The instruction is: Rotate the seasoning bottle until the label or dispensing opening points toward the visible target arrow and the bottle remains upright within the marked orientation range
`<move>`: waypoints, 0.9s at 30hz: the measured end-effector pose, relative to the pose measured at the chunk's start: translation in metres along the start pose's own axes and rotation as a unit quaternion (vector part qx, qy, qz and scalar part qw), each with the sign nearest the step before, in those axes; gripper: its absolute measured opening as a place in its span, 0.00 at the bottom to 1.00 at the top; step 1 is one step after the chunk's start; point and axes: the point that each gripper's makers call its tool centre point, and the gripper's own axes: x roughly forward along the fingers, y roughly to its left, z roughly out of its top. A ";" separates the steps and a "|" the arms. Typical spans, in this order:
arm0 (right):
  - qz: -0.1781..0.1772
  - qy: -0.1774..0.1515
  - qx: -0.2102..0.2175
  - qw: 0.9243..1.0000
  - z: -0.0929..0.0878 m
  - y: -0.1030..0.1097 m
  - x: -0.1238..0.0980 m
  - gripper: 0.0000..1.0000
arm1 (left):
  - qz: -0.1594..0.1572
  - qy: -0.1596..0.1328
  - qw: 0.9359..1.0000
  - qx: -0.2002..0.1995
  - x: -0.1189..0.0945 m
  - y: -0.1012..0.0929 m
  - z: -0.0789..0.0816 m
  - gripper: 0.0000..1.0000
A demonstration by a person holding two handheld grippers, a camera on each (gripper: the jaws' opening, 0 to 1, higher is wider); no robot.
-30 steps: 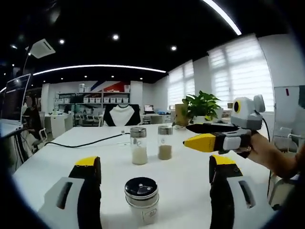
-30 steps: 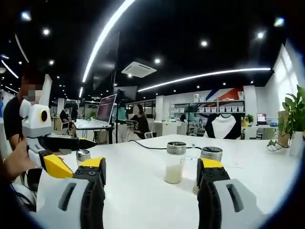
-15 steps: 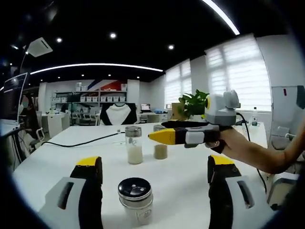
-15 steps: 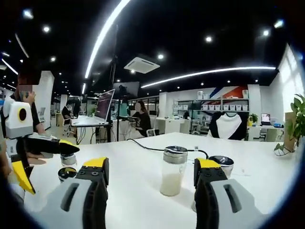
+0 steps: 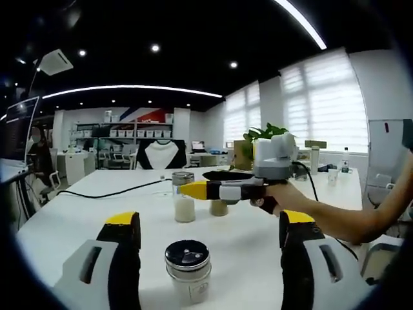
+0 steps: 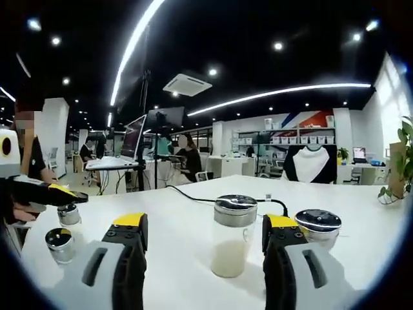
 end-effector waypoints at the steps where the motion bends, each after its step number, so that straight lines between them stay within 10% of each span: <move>1: -0.003 -0.001 0.002 1.000 0.000 -0.002 0.003 0.72 | -0.002 0.002 1.000 0.000 0.000 0.001 -0.001 0.93; 27: -0.033 0.004 0.006 0.999 -0.024 -0.024 0.047 0.46 | -0.044 0.018 0.999 0.000 0.004 -0.010 -0.008 0.89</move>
